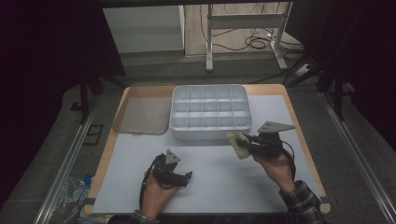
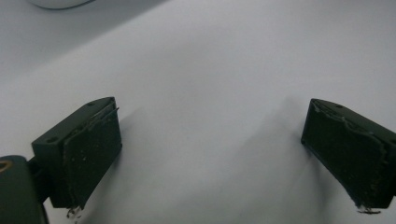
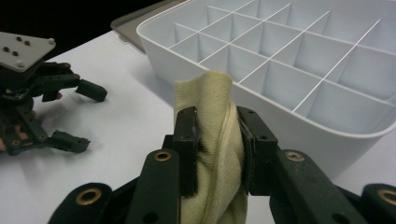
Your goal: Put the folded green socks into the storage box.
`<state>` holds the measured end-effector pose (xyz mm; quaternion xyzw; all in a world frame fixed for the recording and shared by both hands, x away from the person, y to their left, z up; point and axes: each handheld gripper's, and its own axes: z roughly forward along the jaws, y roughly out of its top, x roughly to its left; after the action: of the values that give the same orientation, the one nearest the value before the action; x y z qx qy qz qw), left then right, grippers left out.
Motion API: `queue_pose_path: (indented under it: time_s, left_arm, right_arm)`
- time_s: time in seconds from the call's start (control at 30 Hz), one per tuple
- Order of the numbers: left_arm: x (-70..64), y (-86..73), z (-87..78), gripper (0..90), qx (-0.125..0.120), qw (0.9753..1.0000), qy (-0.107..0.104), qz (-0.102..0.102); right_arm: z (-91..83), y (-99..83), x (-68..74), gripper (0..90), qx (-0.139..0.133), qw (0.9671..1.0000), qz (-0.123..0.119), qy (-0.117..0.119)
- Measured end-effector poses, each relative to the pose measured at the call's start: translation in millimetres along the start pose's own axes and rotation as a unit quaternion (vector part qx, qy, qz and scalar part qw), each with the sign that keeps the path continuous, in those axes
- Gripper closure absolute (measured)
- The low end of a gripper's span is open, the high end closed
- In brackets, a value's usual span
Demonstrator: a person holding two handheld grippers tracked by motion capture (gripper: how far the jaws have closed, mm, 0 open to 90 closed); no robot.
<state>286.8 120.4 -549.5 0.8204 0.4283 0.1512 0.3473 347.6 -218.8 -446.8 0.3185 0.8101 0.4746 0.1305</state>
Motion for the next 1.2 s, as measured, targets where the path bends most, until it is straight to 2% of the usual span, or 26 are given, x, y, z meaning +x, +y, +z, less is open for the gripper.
queue_pose_path:
  time_s: [0.3, 1.2]
  left_arm:
    - [0.2, 0.0, -0.2, 4.6, 0.001, 1.0, 0.0, 0.002]
    - [0.3, 0.0, -0.2, 4.6, 0.001, 1.0, -0.001, 0.001]
  right_arm:
    - [0.7, 8.3, -8.3, 71.2, -0.009, 0.9999, -0.001, -0.012]
    - [16.9, 29.9, -37.6, 71.0, -0.033, 0.9979, 0.002, -0.056]
